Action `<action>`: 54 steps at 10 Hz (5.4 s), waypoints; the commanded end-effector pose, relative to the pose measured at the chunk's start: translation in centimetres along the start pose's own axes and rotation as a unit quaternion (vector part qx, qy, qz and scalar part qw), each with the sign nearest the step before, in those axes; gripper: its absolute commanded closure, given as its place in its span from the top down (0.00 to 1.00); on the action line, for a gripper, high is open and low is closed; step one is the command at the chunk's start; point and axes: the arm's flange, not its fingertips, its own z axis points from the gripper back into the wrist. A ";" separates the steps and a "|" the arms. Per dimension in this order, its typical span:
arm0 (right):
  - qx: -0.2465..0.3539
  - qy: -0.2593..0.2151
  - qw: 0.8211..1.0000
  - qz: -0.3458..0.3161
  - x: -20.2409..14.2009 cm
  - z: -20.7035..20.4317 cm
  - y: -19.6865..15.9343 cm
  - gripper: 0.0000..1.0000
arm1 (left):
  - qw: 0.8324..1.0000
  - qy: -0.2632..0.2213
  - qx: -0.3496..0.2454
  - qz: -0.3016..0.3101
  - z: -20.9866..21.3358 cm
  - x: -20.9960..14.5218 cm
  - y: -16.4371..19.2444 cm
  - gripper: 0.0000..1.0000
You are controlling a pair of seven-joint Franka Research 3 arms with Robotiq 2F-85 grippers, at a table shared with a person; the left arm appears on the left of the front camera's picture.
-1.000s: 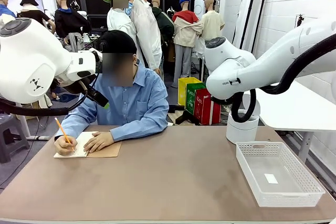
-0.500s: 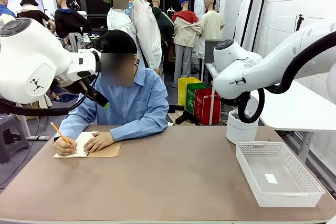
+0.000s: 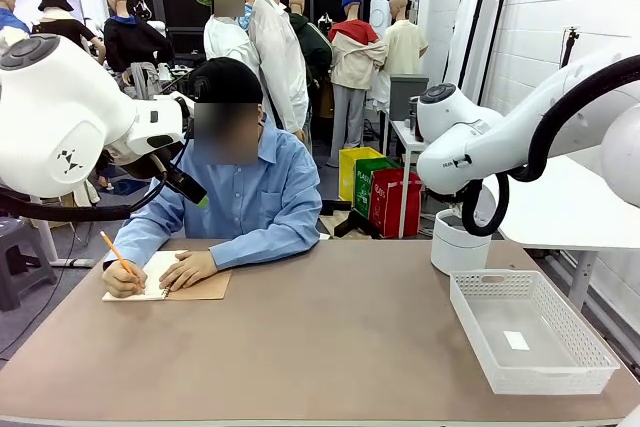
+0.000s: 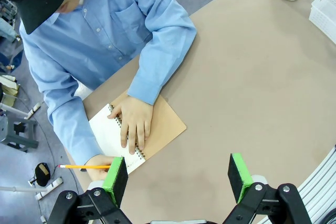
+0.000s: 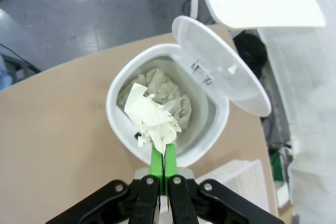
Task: Sort the paper based on its condition.
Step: If a person hands you a paper, place it in the Organizing basket , and if it's crumpled, put it in the Trash can.
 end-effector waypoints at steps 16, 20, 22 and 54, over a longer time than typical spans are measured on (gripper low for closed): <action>-0.043 -0.002 0.998 0.055 2.6 -4.9 0.6 1.00 | 1.000 0.000 0.001 -0.002 0.0 0.0 0.0 1.00; -0.045 -0.011 0.998 0.045 2.9 -3.3 0.3 1.00 | 1.000 0.000 0.001 -0.002 0.0 0.0 0.0 1.00; -0.039 -0.003 0.998 0.039 2.7 -3.0 0.6 1.00 | 1.000 0.000 0.001 -0.002 0.0 0.0 0.0 1.00; 0.287 0.009 0.912 0.292 -9.5 13.3 2.9 1.00 | 1.000 0.000 0.001 -0.002 0.0 0.0 0.0 1.00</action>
